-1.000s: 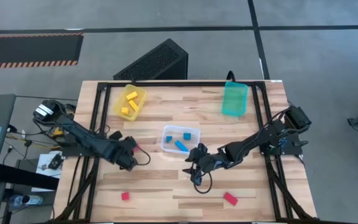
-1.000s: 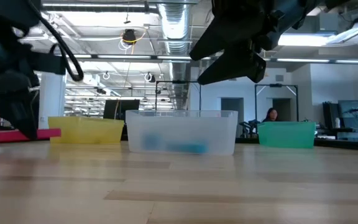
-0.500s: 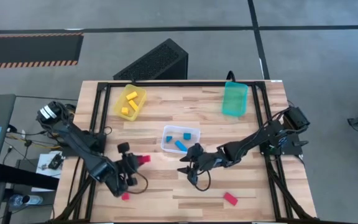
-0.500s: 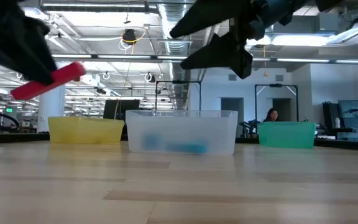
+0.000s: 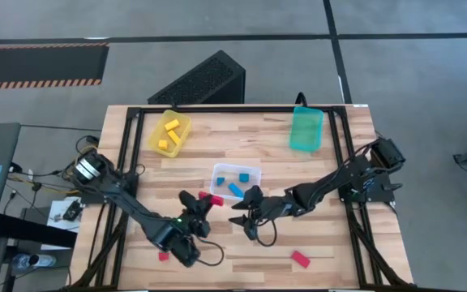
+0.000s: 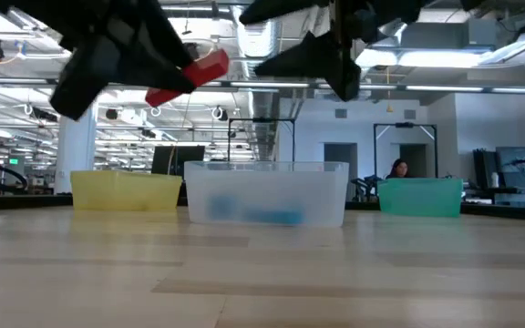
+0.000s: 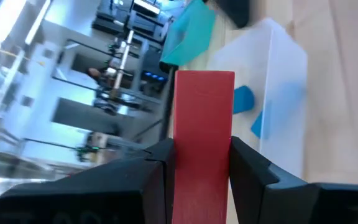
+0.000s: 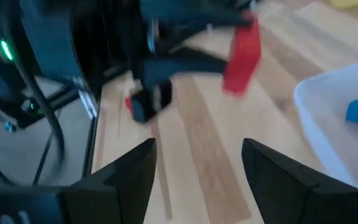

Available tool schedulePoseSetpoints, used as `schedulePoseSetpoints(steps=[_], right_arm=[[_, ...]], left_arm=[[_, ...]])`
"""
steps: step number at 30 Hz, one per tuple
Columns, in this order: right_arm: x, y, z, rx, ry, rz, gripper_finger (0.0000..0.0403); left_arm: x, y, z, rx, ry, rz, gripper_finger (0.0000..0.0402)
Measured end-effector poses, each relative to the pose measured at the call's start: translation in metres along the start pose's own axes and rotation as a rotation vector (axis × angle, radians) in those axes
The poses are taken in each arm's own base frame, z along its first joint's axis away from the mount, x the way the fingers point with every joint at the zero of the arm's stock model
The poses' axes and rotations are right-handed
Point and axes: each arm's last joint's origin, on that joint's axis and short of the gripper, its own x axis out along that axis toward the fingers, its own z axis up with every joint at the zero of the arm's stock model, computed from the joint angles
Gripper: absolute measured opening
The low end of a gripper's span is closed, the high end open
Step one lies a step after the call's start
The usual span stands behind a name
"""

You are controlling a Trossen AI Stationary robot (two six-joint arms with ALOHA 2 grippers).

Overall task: Sort & place blocks by color
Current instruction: Put the top red block into the green bin

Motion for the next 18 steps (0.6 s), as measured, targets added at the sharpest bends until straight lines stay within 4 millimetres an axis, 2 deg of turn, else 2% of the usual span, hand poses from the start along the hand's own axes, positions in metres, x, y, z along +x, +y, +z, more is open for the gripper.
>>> schedulePoseSetpoints(steps=[5, 14, 18], right_arm=[[0.003, -0.006, 0.009, 0.017, -0.046, -0.002, 0.0260], [0.008, -0.024, 0.025, 0.023, -0.109, -0.072, 0.0258], [0.009, -0.027, 0.026, 0.016, -0.092, -0.059, 0.0224]], left_arm=[[0.007, -0.005, 0.012, 0.072, 0.005, 0.061, 0.0078], [0.014, -0.003, 0.022, 0.102, 0.000, 0.081, 0.0087], [0.018, -0.002, 0.025, 0.063, 0.002, 0.081, 0.0090]])
